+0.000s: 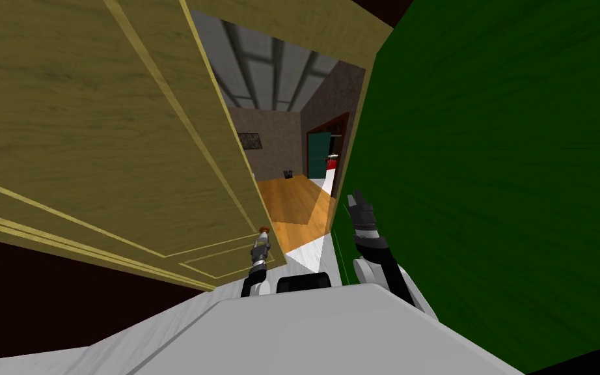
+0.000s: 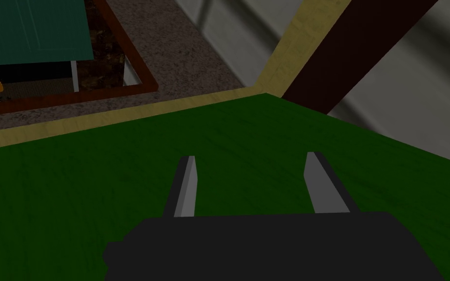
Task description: Pull the door open
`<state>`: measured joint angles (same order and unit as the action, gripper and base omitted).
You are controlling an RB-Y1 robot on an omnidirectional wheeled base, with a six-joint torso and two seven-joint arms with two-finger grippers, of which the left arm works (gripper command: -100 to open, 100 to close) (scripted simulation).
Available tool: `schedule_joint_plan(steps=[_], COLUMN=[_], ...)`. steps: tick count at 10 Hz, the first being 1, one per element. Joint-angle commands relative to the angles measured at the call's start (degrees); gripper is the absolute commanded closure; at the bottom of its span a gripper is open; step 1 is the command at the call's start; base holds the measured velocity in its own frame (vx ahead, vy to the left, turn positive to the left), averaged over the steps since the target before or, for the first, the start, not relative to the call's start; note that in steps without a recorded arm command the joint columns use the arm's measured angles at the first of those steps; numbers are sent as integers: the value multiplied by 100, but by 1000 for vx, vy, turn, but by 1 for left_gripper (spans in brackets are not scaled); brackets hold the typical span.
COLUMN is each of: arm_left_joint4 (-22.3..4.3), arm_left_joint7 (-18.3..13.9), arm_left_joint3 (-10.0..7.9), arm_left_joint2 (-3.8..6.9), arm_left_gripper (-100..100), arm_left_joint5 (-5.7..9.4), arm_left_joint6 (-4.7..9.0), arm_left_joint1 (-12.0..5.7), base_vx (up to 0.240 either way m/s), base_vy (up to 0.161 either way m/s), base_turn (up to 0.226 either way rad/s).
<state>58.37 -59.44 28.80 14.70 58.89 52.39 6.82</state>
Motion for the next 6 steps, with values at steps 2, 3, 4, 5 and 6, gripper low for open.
schedule_joint_plan(steps=[2, 3, 4, 5, 6], arm_left_joint4=[-157, -175, -185, -200, -216], arm_left_joint7=[-51, -63, -69, -82, -95], arm_left_joint3=[-56, -42, -35, -21, -8], arm_left_joint2=[74, 101, 115, 139, 163], arm_left_gripper=[100, 100, 100, 100, 100], arm_left_joint5=[61, 96, 114, 143, 172], arm_left_joint6=[53, 53, 53, 53, 52], arm_left_joint1=[-36, -52, -60, -74, -88], base_vx=[-201, -182, -192, -196, -209], base_vy=[-9, -14, -24, -27, -23], base_turn=[63, 48, 99, 120, 96])
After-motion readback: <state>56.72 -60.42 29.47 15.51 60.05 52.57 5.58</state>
